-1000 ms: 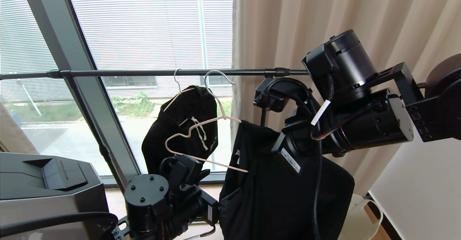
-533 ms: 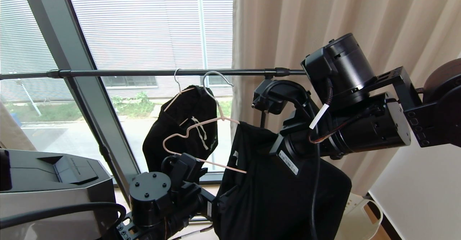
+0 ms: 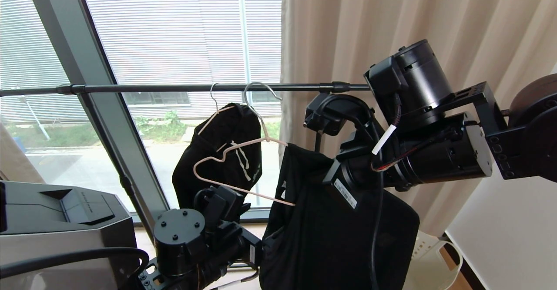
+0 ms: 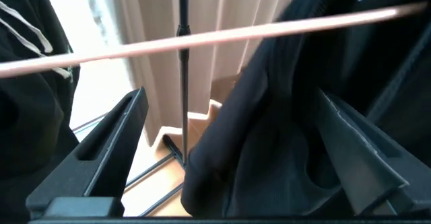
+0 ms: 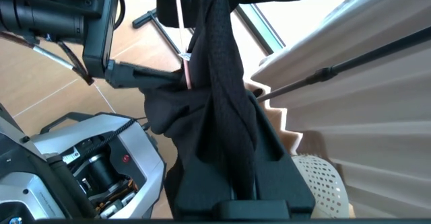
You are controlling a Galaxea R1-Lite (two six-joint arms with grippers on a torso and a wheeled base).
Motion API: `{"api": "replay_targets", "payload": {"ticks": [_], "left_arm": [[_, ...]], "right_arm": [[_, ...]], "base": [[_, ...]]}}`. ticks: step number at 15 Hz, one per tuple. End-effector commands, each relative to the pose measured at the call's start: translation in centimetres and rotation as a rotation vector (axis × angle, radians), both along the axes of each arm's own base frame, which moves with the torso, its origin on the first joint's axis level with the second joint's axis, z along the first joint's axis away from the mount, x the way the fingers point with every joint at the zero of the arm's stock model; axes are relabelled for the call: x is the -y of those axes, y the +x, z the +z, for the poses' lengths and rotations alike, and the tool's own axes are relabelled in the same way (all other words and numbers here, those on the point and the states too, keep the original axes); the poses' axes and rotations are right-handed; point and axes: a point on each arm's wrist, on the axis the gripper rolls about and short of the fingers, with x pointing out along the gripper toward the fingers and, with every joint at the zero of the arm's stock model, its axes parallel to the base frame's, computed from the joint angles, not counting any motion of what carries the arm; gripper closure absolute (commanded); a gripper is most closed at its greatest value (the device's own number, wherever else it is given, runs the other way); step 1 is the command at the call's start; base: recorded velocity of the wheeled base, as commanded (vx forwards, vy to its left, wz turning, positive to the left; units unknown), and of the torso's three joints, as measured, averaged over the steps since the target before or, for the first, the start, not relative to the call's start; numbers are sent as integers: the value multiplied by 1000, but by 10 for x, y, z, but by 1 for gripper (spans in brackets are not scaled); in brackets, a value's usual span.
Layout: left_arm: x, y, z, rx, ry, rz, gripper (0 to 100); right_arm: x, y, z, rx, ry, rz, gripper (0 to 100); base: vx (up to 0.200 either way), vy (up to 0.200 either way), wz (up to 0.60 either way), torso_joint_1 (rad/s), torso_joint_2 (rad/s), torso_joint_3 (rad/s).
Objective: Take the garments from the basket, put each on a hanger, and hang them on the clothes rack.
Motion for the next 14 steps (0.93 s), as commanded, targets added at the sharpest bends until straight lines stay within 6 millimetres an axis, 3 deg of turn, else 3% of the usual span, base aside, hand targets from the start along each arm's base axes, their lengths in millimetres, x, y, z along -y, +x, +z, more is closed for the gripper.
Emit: {"api": "replay_targets", "payload": {"ticks": [1, 7, 8, 12, 14], "left_arm": [[1, -8, -6, -26, 28, -24, 0], [-1, -11, -16, -29, 92, -39, 0], [-1, -11, -16, -29, 92, -39, 100], [-4, -3, -8, -1, 63, -8, 100], [-18, 10, 0, 24, 42, 54, 100]], "right_arm": [[0, 0, 1, -6, 10, -13, 100], [7, -6, 13, 15, 44, -25, 100], [8, -6, 13, 14, 44, -25, 100], [19, 0, 7, -8, 32, -68, 100], [33, 5, 1, -21, 25, -109, 100]], "base": [[0, 0, 0, 0, 0, 0], [0, 0, 0, 0, 0, 0], [0, 0, 0, 0, 0, 0], [0, 0, 0, 0, 0, 0], [0, 0, 0, 0, 0, 0]]}}
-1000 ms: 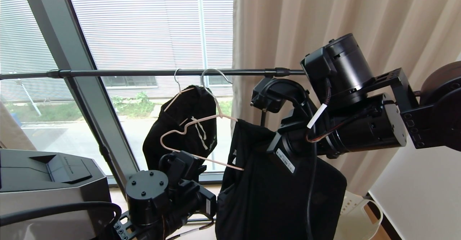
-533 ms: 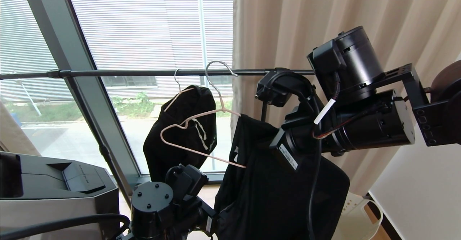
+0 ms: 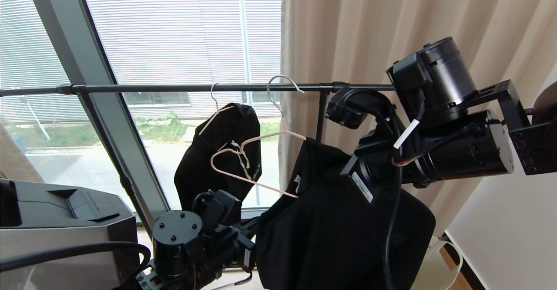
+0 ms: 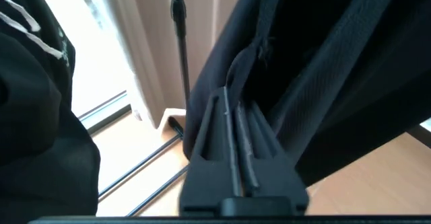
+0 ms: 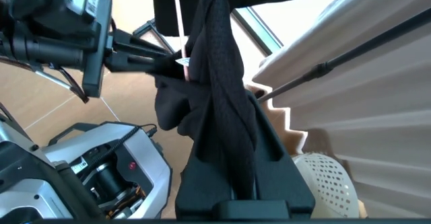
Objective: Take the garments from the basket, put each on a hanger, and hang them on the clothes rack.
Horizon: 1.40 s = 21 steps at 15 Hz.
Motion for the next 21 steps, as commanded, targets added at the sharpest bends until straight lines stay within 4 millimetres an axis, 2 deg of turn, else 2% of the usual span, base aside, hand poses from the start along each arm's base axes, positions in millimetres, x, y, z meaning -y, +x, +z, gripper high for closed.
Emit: {"api": "replay_targets", "payload": {"ticks": [1, 6, 10, 13, 21], "left_arm": [[-10, 12, 8, 32, -26, 46, 100], [-31, 38, 9, 51, -46, 114, 100], [-40, 48, 8, 59, -50, 154, 100], [-42, 49, 8, 59, -51, 148, 100], [-50, 54, 9, 67, -53, 175, 100]], "right_arm": [[11, -2, -4, 7, 14, -18, 100], [29, -7, -38, 54, 92, -16, 100], [39, -18, -47, 49, 118, -6, 100], [43, -23, -61, 29, 113, -3, 100], [53, -18, -68, 25, 100, -45, 100]], "base": [[0, 0, 0, 0, 0, 0], [0, 0, 0, 0, 0, 0], [0, 0, 0, 0, 0, 0], [0, 0, 0, 0, 0, 0], [0, 0, 0, 0, 0, 0]]}}
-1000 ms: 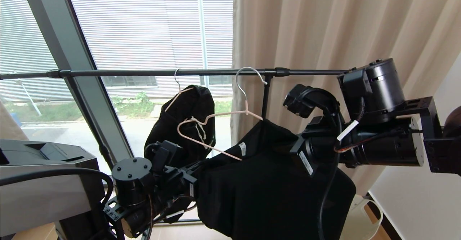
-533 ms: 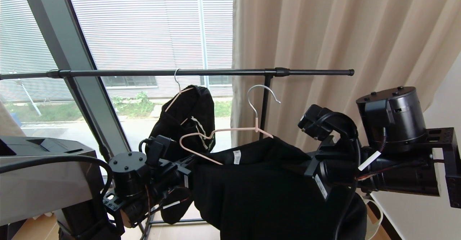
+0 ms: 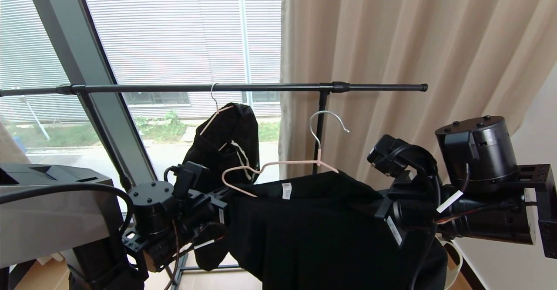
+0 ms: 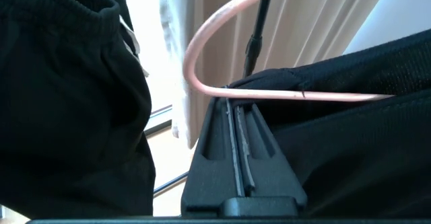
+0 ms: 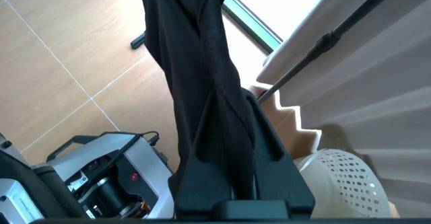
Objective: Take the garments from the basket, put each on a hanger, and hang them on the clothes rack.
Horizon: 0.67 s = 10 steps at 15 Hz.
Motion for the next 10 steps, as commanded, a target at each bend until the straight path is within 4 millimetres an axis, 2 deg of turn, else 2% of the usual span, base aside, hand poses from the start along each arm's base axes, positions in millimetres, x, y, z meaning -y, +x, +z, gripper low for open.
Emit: {"api": "replay_targets", "payload": {"ticks": [1, 10], "left_arm": [[-4, 4, 1, 10, -4, 18, 100], [-16, 12, 5, 23, -18, 24, 100]], "right_arm": [[3, 1, -1, -5, -6, -11, 100], [14, 1, -10, 17, -80, 8, 100]], "base": [[0, 0, 0, 0, 0, 0], [0, 0, 0, 0, 0, 0]]}}
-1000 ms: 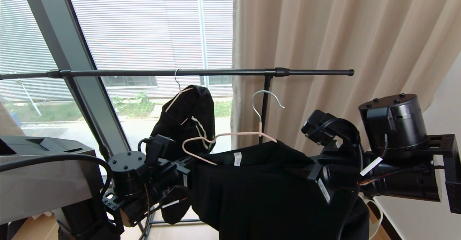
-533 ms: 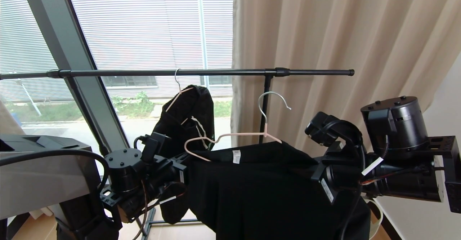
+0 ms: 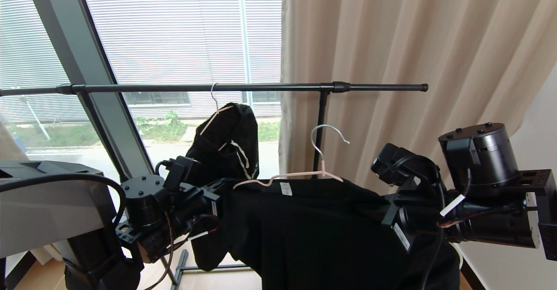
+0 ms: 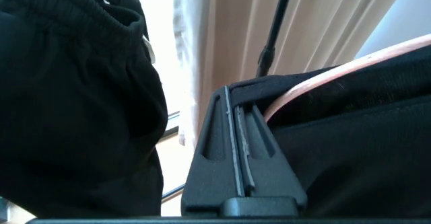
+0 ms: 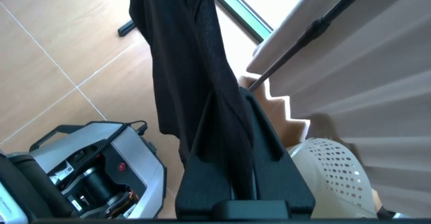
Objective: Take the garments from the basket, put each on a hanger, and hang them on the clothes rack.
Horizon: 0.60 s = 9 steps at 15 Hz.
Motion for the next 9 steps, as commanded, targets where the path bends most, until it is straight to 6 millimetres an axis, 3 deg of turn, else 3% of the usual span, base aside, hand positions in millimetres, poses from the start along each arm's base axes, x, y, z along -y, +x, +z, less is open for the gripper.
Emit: {"api": "replay_targets", "payload": {"ticks": [1, 9], "left_arm": [[-1, -1, 1, 1, -3, 4, 100], [13, -33, 45, 123, -36, -108, 100]], "right_arm": [[2, 0, -3, -4, -10, -1, 100], [-5, 7, -15, 52, 79, 58, 100]], "base": [[0, 0, 0, 0, 0, 0], [0, 0, 0, 0, 0, 0]]}}
